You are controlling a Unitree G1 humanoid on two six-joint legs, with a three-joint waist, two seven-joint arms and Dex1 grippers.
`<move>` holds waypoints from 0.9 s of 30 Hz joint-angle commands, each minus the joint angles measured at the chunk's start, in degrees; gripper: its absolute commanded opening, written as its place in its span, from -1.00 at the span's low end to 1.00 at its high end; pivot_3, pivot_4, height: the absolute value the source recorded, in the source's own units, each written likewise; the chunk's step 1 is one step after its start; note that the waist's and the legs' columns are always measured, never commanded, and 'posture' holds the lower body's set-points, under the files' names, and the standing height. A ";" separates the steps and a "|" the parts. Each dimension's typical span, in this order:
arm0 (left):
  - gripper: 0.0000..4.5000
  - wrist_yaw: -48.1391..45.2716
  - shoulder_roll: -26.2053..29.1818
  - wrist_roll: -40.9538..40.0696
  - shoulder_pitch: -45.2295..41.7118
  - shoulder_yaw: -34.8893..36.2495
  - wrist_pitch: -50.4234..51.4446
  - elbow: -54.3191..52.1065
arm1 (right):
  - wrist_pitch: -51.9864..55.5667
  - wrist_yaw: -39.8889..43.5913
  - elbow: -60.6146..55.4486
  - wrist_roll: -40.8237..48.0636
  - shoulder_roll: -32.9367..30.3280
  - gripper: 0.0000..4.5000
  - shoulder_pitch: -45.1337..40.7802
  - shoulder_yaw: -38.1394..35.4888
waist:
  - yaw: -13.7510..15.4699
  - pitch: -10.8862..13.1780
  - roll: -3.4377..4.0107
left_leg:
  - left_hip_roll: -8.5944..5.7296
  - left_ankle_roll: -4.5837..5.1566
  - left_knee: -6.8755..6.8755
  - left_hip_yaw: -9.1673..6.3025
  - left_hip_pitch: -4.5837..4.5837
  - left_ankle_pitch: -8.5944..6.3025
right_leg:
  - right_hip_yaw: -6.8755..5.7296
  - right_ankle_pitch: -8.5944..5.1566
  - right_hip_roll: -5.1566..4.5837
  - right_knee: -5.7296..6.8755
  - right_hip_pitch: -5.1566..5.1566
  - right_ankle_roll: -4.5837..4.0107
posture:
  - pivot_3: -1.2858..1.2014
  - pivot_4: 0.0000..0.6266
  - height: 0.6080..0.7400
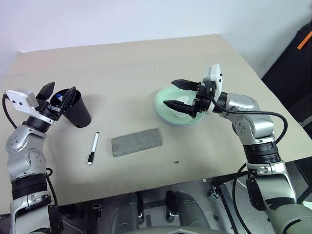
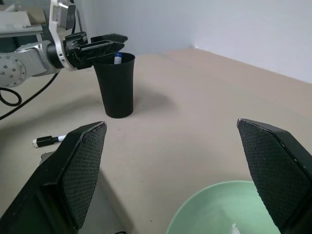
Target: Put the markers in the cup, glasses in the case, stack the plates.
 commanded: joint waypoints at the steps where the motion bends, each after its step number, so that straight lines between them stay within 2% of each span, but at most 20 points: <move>1: 0.98 0.44 1.39 -2.56 1.19 1.04 3.13 -7.31 | -0.16 0.48 -0.87 1.27 -0.49 1.00 -1.15 -1.77 | 0.00 0.00 0.00 | 0.00 0.00 0.00 0.00 0.00 0.00 | 0.00 0.00 0.00 0.00 0.00 0.00 | 0.03 -0.52 1.00; 6: 0.98 0.31 6.86 -8.12 7.00 4.04 13.89 -19.92 | -0.48 1.89 0.95 0.87 -1.15 1.00 -1.94 -1.47 | -0.20 0.01 0.00 | 0.01 -0.01 -0.01 0.00 0.00 0.00 | 0.01 0.00 0.00 0.00 -0.02 0.00 | 0.03 -0.52 1.00; 10: 0.98 3.69 12.29 -14.15 14.38 11.05 25.76 -28.21 | -1.45 2.88 3.24 0.33 -0.98 1.00 -2.70 -1.05 | -0.31 0.03 0.03 | 0.02 -0.04 -0.04 0.01 0.02 -0.02 | 0.04 -0.01 0.00 0.01 -0.04 0.01 | 0.03 -0.52 1.00; 18: 0.98 11.19 14.73 -27.18 27.95 19.87 42.31 -46.25 | -3.92 4.79 9.06 -1.27 1.08 1.00 -5.64 0.48 | -0.10 0.03 0.02 | 0.01 -0.17 -0.02 -0.01 0.00 -0.10 | 0.04 -0.14 -0.06 -0.08 -0.02 -0.19 | 0.03 -0.52 1.00; 23: 0.98 17.50 18.09 -30.27 37.05 18.56 54.14 -51.94 | -5.84 6.06 12.64 -2.56 2.19 1.00 -7.78 1.03 | -0.12 0.04 0.07 | 0.00 -0.18 -0.12 -0.01 0.01 -0.11 | 0.07 -0.15 -0.04 -0.12 -0.08 -0.21 | 0.03 -0.52 1.00; 27: 0.98 20.46 18.36 -29.37 37.55 15.60 57.07 -52.56 | -5.71 6.38 12.14 -2.68 2.43 1.00 -7.58 0.81 | 0.02 0.07 0.11 | 0.00 -0.19 -0.13 -0.03 0.00 -0.11 | 0.06 -0.15 -0.04 -0.12 -0.09 -0.23 | 0.03 -0.52 1.00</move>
